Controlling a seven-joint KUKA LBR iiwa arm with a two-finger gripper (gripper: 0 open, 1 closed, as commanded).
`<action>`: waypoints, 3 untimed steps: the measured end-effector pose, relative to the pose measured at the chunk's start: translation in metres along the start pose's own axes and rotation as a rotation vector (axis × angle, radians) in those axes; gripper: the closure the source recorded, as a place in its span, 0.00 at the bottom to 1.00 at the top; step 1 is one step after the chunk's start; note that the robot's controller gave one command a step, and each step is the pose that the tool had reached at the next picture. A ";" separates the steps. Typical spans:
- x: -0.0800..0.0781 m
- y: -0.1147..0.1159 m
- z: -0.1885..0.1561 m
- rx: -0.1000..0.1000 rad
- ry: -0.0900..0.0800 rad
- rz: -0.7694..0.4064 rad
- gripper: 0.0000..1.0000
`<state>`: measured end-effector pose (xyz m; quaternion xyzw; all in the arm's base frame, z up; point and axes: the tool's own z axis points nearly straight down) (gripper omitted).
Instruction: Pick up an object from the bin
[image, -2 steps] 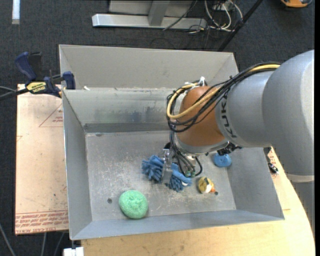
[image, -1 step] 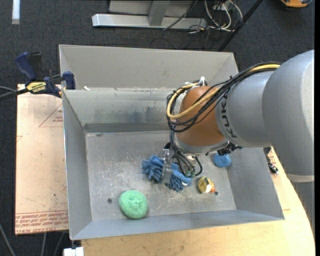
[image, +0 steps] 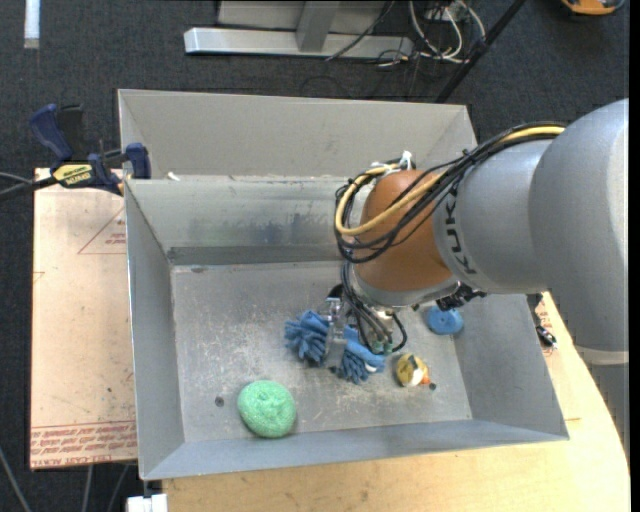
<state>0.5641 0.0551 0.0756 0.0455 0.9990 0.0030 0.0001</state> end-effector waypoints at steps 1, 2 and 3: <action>0.000 0.000 -0.014 -0.001 -0.002 0.000 1.00; -0.001 0.001 -0.024 -0.002 -0.006 0.000 1.00; -0.002 0.001 -0.027 -0.002 -0.006 0.000 1.00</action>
Offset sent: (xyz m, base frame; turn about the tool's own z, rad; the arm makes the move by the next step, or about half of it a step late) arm -0.0002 0.0000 0.0279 0.0000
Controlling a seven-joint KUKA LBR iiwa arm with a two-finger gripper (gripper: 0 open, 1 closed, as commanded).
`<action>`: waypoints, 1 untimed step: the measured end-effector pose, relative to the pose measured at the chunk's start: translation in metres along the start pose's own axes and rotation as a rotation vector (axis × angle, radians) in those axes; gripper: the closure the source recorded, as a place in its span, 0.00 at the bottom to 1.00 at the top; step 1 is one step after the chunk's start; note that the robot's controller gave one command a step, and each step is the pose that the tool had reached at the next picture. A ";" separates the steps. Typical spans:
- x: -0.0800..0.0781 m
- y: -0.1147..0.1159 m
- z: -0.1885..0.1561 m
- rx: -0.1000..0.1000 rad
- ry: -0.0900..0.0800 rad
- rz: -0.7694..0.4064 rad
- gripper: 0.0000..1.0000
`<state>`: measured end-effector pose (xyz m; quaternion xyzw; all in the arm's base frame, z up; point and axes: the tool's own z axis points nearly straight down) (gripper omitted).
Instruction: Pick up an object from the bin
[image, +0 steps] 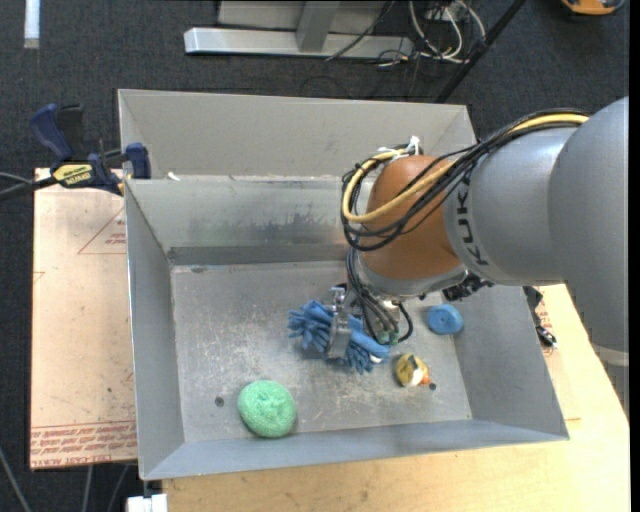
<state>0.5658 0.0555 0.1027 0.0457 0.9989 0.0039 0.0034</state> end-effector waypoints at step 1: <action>0.001 0.000 -0.005 0.001 0.005 0.000 1.00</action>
Offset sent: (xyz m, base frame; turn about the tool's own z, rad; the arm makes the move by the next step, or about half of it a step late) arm -0.0003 0.0000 0.0491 0.0000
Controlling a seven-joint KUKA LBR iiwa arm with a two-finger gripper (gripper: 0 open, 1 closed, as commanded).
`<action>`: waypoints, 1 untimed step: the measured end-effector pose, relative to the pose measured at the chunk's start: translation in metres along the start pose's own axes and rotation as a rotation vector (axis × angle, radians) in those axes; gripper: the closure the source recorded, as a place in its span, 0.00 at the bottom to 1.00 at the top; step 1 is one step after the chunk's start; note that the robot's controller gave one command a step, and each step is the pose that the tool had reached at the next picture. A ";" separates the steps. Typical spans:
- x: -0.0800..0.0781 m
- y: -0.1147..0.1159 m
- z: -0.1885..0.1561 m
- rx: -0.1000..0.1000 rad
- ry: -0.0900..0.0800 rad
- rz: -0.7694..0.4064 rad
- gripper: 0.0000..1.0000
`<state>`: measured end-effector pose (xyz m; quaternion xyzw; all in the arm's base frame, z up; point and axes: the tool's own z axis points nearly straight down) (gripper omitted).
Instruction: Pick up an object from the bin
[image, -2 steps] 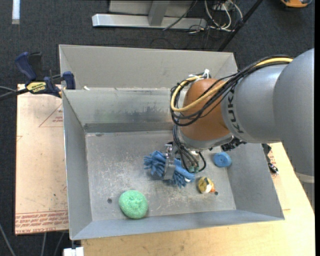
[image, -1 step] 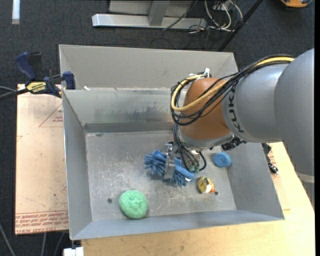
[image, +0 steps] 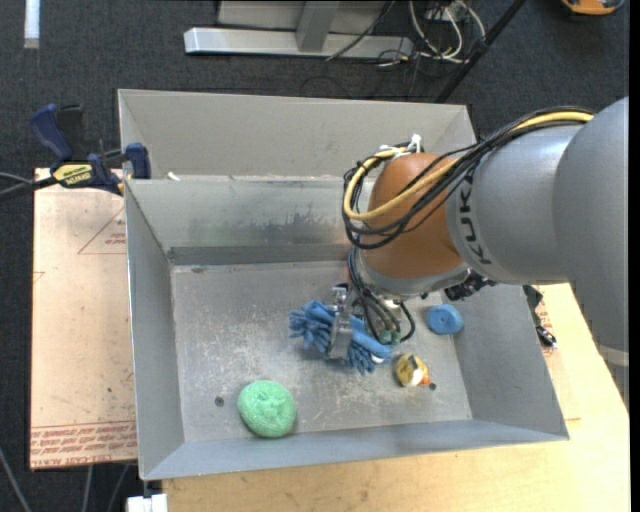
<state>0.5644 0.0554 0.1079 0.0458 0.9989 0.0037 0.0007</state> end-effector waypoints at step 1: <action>0.000 0.000 -0.013 0.000 0.000 0.000 1.00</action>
Offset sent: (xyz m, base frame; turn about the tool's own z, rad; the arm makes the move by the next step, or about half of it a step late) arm 0.0000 0.0000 0.0202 0.0000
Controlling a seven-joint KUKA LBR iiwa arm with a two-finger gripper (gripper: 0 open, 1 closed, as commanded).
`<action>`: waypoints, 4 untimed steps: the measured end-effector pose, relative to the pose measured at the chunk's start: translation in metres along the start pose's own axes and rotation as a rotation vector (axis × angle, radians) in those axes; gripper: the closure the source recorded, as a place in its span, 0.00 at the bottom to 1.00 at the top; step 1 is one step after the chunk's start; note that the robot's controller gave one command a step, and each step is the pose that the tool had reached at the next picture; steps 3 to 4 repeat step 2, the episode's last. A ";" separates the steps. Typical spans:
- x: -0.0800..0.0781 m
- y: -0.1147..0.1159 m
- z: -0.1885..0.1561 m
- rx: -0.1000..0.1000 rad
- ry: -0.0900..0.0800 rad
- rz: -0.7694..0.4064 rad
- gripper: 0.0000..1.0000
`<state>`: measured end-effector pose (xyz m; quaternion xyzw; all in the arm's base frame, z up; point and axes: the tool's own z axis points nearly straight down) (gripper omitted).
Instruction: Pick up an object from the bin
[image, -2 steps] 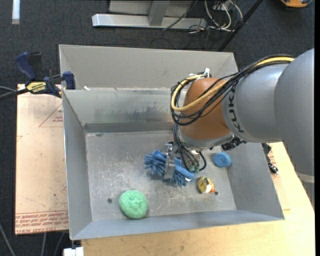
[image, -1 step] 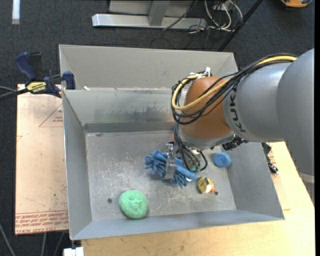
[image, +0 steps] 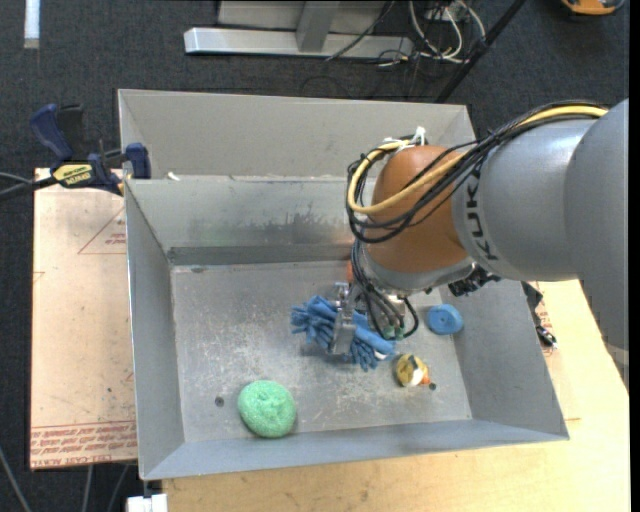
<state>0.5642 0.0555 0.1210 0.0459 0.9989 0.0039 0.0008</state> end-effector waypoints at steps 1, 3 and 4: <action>-0.001 0.000 -0.014 -0.001 -0.003 0.000 1.00; -0.001 0.000 -0.026 -0.001 -0.001 0.000 1.00; -0.001 0.000 -0.026 -0.001 -0.001 0.000 1.00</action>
Offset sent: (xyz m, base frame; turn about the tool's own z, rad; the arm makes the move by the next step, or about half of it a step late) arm -0.0001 -0.0002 0.0626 0.0000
